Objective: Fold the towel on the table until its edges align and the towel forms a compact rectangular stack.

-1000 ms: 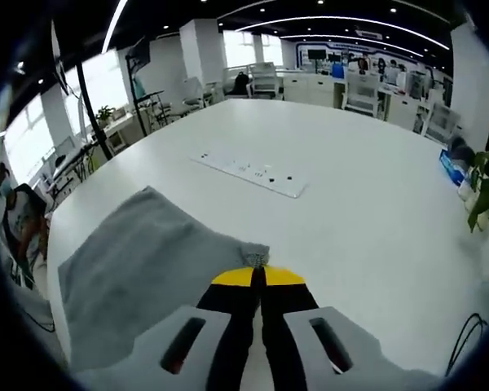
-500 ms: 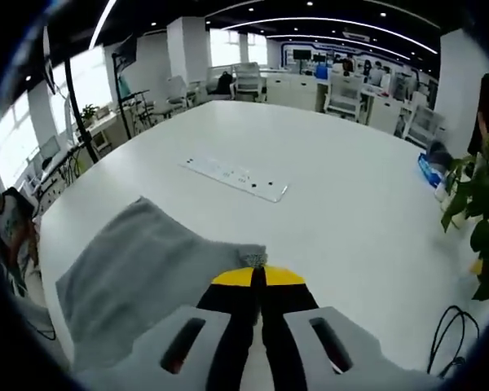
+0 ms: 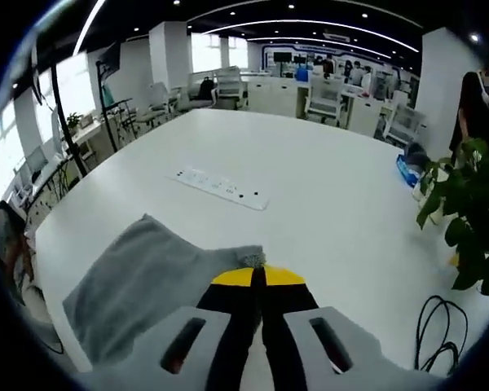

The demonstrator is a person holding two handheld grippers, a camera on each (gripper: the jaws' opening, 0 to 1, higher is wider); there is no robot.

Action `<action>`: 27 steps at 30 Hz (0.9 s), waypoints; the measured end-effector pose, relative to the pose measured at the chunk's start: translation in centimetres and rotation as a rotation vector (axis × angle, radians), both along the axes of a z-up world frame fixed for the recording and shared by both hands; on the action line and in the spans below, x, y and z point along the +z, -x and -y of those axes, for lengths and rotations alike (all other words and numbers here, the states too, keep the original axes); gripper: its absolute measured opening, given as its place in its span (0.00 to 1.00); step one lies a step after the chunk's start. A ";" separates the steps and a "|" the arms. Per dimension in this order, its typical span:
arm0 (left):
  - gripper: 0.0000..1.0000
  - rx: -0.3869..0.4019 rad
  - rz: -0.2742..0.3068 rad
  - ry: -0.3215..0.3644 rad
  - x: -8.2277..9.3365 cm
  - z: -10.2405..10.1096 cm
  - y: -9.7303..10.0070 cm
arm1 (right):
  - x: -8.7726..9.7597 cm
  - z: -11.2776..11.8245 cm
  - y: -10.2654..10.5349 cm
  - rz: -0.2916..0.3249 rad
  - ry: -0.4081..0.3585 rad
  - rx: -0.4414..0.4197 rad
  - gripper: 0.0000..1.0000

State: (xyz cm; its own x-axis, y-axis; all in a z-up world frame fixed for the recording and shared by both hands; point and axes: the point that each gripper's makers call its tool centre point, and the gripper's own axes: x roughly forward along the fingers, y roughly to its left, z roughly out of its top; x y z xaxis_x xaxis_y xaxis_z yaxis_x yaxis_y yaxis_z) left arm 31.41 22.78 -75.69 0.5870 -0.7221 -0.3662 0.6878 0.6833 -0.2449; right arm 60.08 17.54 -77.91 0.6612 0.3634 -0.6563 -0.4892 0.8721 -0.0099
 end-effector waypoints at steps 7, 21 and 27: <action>0.02 0.035 0.039 0.019 1.4 -1.8 -0.2 | 1.3 -1.8 0.3 0.008 -0.016 -0.035 0.00; 0.02 0.128 0.077 0.067 2.5 -6.7 -0.3 | 2.9 -6.6 -0.9 0.006 -0.095 -0.074 0.00; 0.02 0.154 0.075 0.077 2.2 -8.4 -0.2 | 3.5 -8.2 -1.1 0.013 -0.099 -0.059 0.00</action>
